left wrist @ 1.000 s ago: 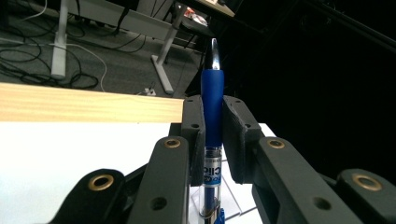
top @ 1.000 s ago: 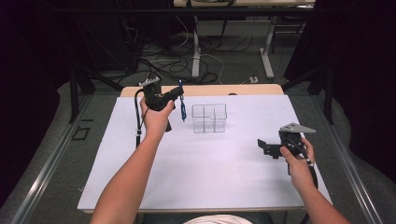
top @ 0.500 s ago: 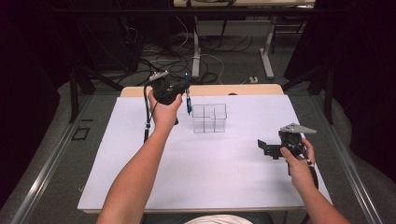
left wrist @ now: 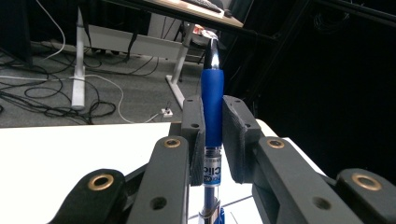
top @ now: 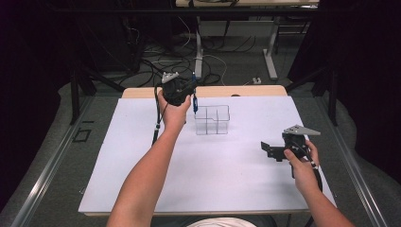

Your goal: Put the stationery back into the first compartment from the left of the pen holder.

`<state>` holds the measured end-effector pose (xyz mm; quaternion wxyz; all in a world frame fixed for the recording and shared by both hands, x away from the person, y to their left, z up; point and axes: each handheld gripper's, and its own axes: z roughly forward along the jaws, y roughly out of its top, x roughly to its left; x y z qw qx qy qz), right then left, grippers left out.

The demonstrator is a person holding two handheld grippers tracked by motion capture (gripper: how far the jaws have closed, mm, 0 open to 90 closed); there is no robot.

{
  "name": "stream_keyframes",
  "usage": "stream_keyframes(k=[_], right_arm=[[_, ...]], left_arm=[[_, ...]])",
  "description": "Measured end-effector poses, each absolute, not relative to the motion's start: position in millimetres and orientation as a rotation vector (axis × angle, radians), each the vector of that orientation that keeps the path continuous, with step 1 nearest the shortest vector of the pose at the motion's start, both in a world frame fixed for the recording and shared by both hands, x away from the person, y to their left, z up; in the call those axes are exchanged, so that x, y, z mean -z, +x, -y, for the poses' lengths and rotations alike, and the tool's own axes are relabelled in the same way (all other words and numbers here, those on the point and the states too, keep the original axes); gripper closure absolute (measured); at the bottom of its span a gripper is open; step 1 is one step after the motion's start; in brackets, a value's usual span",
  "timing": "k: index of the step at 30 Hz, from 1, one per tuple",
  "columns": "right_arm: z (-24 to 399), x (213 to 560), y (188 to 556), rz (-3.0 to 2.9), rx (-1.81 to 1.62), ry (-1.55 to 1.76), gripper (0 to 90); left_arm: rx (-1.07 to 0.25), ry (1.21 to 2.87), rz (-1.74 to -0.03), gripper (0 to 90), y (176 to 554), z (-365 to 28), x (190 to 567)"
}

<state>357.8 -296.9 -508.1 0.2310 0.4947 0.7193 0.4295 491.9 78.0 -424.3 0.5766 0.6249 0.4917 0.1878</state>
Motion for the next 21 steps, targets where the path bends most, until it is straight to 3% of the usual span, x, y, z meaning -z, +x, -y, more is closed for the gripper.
stream_keyframes(k=[21], right_arm=[[297,508,358,-1.985,-1.187,1.361,2.7]], left_arm=[[-0.477,1.551,-1.145,80.1,497,-58,440]])
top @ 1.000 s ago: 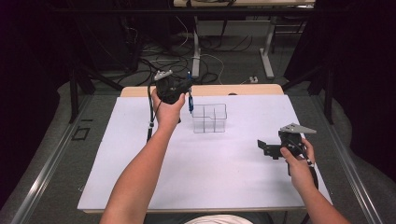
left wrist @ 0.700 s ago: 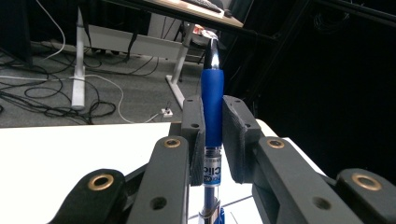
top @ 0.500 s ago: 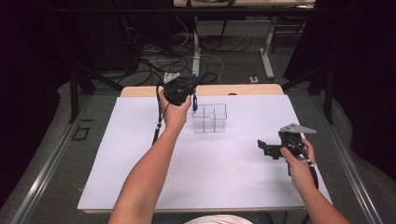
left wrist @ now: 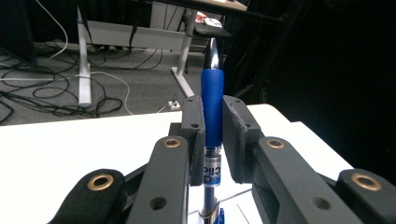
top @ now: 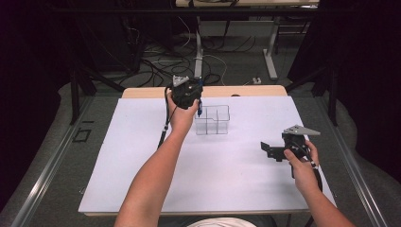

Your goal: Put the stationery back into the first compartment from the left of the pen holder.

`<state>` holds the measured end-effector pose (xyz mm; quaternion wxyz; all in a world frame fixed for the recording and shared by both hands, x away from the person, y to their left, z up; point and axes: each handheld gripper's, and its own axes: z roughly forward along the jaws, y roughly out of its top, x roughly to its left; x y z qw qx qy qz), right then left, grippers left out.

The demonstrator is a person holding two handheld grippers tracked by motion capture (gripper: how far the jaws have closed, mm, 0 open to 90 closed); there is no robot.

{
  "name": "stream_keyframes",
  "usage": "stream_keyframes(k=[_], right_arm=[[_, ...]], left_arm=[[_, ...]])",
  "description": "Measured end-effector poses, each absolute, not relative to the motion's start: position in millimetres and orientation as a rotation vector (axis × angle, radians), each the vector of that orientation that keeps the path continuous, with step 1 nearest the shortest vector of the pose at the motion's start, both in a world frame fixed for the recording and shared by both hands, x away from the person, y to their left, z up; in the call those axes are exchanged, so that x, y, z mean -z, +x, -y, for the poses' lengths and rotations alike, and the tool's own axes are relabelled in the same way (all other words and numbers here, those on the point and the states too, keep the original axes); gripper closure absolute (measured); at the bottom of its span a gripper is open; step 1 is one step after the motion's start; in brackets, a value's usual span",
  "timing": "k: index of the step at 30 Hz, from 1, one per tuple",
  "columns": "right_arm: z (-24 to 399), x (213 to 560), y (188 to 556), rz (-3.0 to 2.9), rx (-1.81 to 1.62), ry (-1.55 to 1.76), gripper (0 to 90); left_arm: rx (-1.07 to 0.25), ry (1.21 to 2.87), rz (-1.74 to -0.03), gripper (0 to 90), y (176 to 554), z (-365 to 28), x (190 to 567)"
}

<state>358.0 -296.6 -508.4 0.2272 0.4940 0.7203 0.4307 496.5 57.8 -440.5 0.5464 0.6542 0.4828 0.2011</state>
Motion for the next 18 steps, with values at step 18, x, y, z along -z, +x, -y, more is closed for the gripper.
stream_keyframes(k=[18], right_arm=[[296.0,508.7,357.9,-1.992,-1.188,1.361,2.8]], left_arm=[[-0.538,1.647,-1.107,80.0,496.3,-49.0,446.8]])
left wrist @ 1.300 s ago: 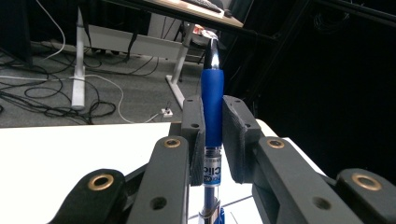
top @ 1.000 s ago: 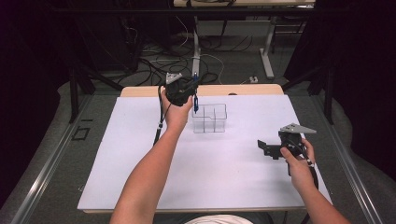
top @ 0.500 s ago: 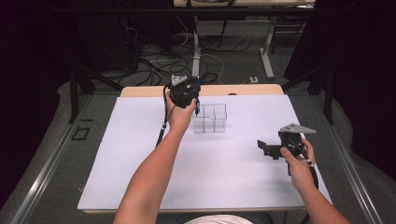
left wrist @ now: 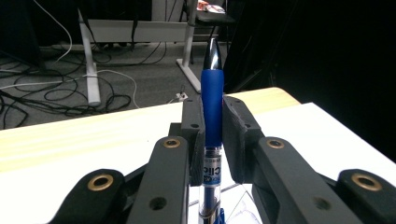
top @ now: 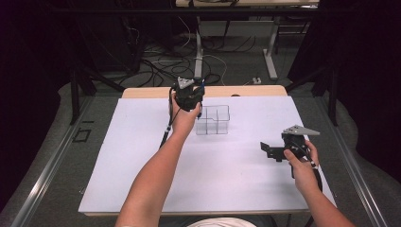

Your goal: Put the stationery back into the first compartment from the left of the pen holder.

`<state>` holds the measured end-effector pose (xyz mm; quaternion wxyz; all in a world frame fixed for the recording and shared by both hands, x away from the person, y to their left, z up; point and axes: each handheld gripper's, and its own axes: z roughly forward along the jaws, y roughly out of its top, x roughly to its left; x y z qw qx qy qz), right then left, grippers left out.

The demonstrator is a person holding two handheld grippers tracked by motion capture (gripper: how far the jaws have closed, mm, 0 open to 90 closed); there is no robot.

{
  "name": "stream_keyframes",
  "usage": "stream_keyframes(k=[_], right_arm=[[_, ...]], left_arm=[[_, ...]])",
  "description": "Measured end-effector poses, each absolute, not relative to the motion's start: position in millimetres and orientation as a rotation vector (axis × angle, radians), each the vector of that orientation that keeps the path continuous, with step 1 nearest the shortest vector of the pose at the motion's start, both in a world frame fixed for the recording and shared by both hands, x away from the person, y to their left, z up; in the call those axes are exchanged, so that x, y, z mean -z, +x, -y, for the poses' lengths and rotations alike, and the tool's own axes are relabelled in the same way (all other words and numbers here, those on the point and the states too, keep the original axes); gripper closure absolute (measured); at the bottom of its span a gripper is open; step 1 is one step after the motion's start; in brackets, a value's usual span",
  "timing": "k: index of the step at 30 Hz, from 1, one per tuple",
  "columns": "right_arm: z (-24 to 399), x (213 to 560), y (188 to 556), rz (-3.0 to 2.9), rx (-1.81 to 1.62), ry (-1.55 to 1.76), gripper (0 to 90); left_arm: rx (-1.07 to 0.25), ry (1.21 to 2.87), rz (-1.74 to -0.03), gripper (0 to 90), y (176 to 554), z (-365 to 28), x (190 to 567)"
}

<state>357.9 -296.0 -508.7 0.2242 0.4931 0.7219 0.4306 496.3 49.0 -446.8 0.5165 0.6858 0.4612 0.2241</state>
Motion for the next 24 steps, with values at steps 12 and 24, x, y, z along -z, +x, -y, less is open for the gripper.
stream_keyframes(k=[12,24], right_arm=[[295.7,508.9,358.1,-1.996,-1.187,1.359,2.8],[294.7,509.0,358.0,-1.996,-1.18,1.356,2.8]], left_arm=[[-0.549,1.708,-1.117,67.3,496.3,-48.6,448.7],[-0.544,1.73,-1.063,46.2,490.7,-52.2,440.2]])
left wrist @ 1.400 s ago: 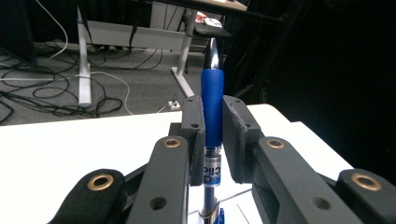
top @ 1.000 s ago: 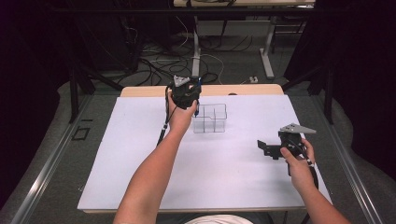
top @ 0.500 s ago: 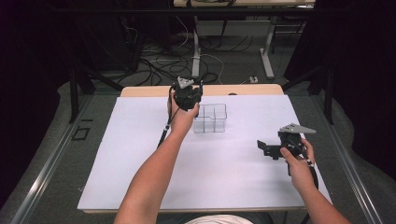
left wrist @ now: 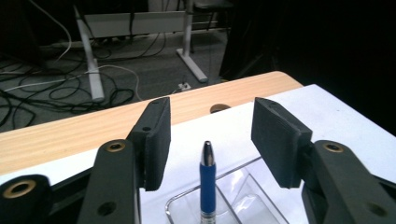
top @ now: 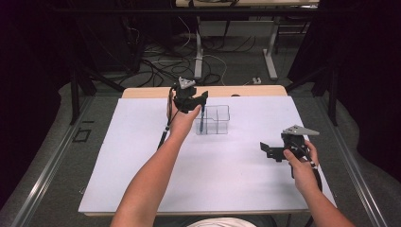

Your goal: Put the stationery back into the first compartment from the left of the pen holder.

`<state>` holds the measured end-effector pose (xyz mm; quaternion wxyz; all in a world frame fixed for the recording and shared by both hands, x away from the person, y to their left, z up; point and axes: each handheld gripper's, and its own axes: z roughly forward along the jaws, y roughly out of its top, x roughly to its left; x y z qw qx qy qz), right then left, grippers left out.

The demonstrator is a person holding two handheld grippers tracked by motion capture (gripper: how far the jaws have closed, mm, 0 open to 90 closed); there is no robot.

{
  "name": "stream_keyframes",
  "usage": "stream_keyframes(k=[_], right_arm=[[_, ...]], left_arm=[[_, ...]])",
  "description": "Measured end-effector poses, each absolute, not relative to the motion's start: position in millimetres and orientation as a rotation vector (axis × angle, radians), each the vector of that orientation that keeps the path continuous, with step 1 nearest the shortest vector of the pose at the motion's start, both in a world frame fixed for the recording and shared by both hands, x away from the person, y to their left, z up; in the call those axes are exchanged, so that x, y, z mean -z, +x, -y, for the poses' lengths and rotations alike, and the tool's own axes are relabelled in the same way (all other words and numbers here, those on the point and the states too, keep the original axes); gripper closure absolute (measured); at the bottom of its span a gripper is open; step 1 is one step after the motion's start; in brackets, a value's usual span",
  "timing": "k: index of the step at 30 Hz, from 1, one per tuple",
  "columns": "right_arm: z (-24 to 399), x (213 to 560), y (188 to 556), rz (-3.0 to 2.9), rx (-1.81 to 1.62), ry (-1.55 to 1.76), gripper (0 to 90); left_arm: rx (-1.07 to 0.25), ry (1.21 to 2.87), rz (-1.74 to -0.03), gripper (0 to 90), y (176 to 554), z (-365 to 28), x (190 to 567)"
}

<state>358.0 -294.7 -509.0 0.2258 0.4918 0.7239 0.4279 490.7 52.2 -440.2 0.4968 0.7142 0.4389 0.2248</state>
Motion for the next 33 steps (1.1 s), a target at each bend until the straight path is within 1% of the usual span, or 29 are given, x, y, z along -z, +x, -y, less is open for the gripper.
stream_keyframes(k=[6,9,11,12,14,17,20,24,29,32,33], right_arm=[[295,509,358,-1.998,-1.176,1.347,2.8],[295,509,358,-1.998,-1.175,1.348,2.8],[294,509,358,-1.999,-1.175,1.348,2.8],[294,509,358,-1.999,-1.175,1.348,2.8],[294,509,358,-1.998,-1.172,1.349,2.8],[294,509,358,-1.999,-1.171,1.348,2.8],[294,509,358,-1.998,-1.173,1.347,2.9],[294,509,358,-1.998,-1.174,1.345,2.9],[293,509,358,-1.997,-1.17,1.346,2.9],[293,509,358,-1.996,-1.17,1.347,2.9],[293,509,358,-1.996,-1.169,1.347,2.9]], left_arm=[[-0.506,1.755,-1.05,42.5,483,-52,434],[-0.465,1.775,-1.032,41.4,478,-52,431],[-0.473,1.792,-1.015,41.0,474,-52,428],[-0.485,1.802,-1.011,39.7,471,-52,426],[-0.483,1.819,-1.001,34.4,467,-52,423],[-0.476,1.838,-0.977,33.6,460,-54,419],[-0.483,1.826,-0.942,29.6,453,-59,417],[-0.502,1.83,-0.923,28.5,444,-69,413],[-0.514,1.833,-0.937,26.8,436,-85,411],[-0.492,1.811,-0.968,26.3,431,-96,409],[-0.488,1.802,-0.973,24.9,429,-100,409]])
